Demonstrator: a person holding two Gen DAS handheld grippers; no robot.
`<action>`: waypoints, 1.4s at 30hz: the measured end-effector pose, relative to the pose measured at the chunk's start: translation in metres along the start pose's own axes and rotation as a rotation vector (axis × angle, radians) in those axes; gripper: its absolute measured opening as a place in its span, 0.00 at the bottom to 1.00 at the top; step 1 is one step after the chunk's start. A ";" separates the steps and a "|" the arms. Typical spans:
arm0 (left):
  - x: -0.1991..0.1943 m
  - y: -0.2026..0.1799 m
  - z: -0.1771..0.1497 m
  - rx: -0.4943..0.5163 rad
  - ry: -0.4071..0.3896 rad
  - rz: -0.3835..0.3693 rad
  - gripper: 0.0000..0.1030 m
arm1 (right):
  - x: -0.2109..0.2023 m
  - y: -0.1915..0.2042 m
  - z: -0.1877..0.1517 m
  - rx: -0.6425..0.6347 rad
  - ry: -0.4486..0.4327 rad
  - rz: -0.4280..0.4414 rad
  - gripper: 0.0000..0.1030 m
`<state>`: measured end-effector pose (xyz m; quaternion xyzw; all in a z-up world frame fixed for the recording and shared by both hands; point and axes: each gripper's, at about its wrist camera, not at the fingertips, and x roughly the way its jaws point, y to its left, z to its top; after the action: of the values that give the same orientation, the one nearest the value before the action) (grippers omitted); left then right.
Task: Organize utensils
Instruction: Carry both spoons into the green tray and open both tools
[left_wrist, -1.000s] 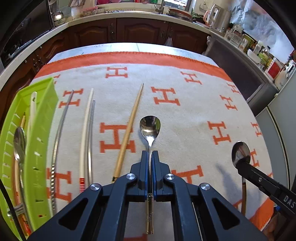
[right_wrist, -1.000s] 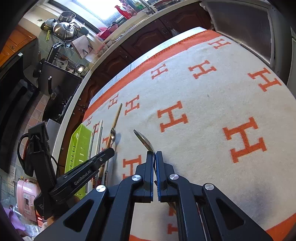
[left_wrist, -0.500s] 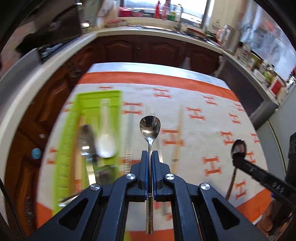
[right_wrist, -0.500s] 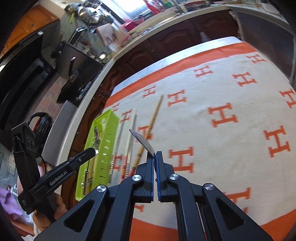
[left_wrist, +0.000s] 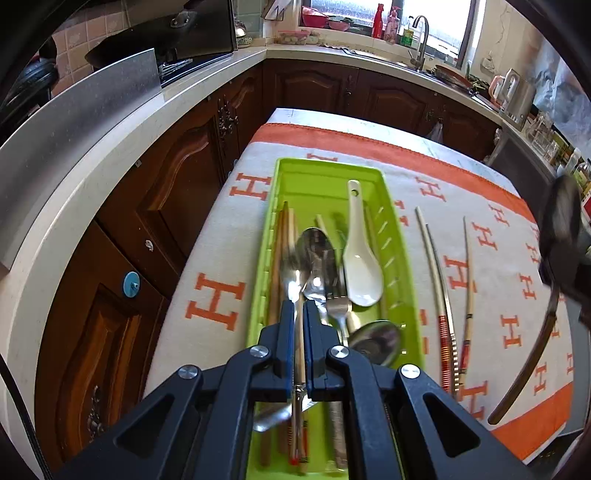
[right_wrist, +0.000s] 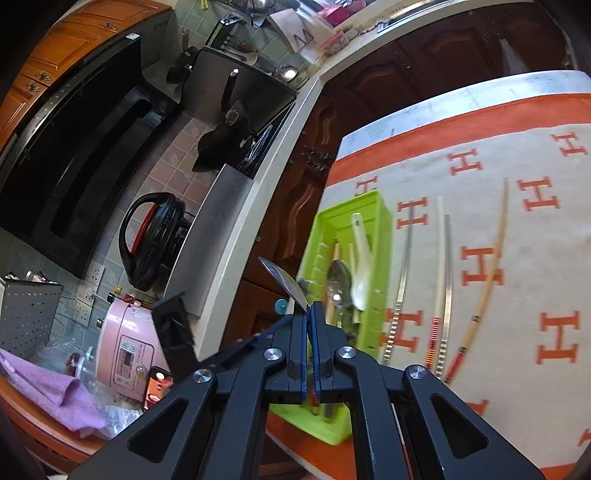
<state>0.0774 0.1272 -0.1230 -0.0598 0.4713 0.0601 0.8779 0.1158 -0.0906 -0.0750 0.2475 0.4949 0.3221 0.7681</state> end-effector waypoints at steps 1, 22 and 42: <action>0.000 0.002 0.000 0.002 -0.005 0.002 0.03 | 0.009 0.005 0.002 0.010 0.012 0.002 0.02; -0.015 0.034 -0.008 -0.045 -0.059 0.004 0.36 | 0.134 -0.019 0.014 0.152 0.135 -0.288 0.12; -0.043 -0.005 -0.024 0.031 -0.055 0.027 0.45 | 0.048 -0.008 -0.024 -0.012 0.035 -0.360 0.15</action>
<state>0.0348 0.1162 -0.1004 -0.0381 0.4486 0.0665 0.8904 0.1106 -0.0590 -0.1189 0.1447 0.5427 0.1868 0.8060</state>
